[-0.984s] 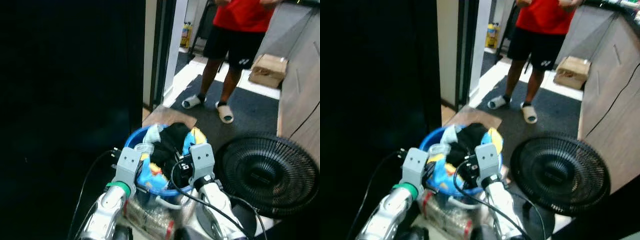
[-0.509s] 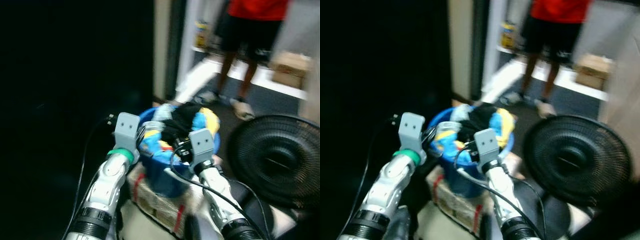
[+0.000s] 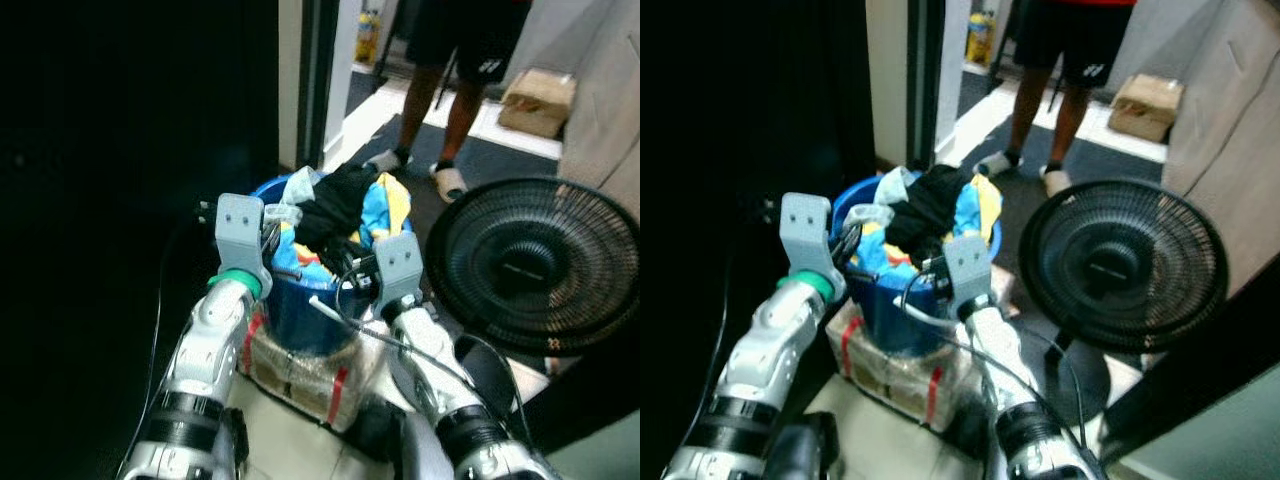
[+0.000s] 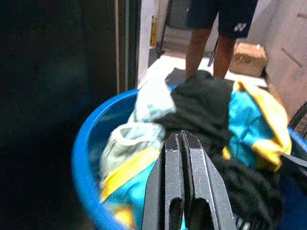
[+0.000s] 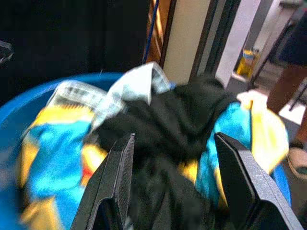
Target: Clothes washing
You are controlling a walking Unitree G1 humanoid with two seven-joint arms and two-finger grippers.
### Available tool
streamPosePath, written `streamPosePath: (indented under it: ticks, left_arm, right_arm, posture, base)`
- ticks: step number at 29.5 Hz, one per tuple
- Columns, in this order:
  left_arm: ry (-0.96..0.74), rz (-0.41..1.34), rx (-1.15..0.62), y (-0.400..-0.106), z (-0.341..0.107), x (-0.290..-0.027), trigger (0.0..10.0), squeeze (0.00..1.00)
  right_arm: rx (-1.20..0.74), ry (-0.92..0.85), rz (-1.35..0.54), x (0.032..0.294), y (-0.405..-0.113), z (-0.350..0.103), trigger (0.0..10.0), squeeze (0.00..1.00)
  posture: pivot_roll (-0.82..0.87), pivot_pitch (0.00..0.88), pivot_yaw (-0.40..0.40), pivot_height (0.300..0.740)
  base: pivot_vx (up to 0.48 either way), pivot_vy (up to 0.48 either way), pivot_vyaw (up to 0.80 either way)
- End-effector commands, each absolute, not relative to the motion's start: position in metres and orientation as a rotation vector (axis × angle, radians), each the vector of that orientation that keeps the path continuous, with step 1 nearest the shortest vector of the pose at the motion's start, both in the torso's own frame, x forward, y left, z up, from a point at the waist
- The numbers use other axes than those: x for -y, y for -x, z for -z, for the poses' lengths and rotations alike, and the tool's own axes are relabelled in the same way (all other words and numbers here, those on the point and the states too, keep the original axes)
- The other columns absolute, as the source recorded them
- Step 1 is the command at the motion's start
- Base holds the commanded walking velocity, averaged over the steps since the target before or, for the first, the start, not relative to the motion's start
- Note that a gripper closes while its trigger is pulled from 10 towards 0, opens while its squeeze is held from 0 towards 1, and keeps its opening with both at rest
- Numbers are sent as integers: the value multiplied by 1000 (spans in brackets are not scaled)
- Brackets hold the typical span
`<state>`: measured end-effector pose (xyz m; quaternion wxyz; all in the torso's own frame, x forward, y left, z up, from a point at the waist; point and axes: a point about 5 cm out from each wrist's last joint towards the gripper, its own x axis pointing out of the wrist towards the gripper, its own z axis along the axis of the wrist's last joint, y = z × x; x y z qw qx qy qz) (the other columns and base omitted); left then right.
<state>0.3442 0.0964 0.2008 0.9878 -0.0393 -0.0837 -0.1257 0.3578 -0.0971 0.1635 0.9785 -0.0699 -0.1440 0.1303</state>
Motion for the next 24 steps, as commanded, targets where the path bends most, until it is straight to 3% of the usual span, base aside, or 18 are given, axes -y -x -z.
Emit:
streamPosePath:
  ticks: [1,24]
  left_arm:
    - [87,268,146,-343,-199,-93,10000,0]
    - [86,291,100,-338,-192,-86,10000,0]
  right_arm:
    - [271,130,-242,103,-357,-157,10000,0]
    - [258,145,-274,101,-348,-147,10000,0]
  posture:
    - [143,90,0,480]
    - [132,83,9,480]
  base:
    - [0,0,0]
    - [0,0,0]
